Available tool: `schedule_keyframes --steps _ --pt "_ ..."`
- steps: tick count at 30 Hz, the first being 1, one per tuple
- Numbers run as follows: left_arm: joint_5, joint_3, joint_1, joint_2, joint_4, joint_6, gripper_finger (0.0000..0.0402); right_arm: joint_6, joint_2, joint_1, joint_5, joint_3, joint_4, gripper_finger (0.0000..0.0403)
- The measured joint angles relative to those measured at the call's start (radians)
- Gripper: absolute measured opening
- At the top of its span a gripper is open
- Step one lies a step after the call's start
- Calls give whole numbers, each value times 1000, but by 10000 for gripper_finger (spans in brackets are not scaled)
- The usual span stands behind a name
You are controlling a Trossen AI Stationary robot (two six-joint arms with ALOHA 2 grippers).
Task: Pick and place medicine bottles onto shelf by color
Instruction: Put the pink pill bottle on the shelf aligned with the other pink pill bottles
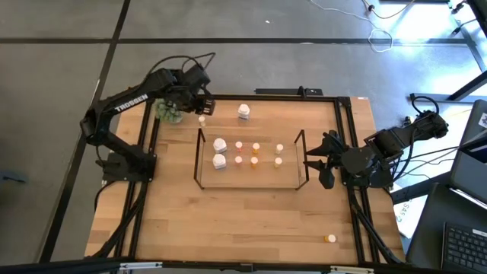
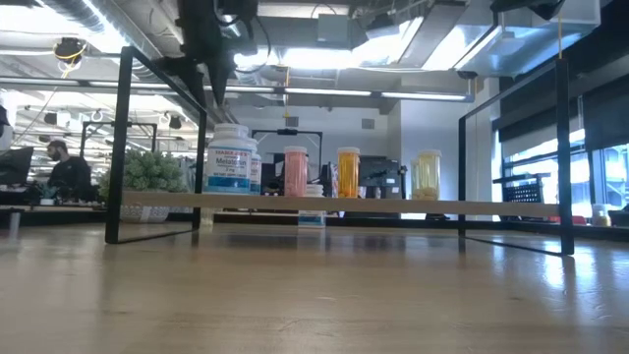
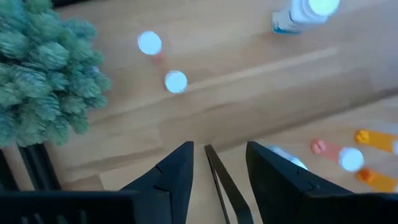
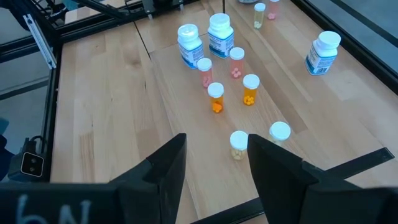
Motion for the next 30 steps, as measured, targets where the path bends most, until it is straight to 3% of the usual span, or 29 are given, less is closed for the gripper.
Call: schedule_keyframes --steps 11,25,30 --pt "51 0 85 27 0 5 141 0 0 0 0 0 0 173" --pt "108 0 133 38 -5 164 141 0 0 0 0 0 0 173" --pt "198 0 152 51 -4 165 141 -5 0 0 2 0 0 173"
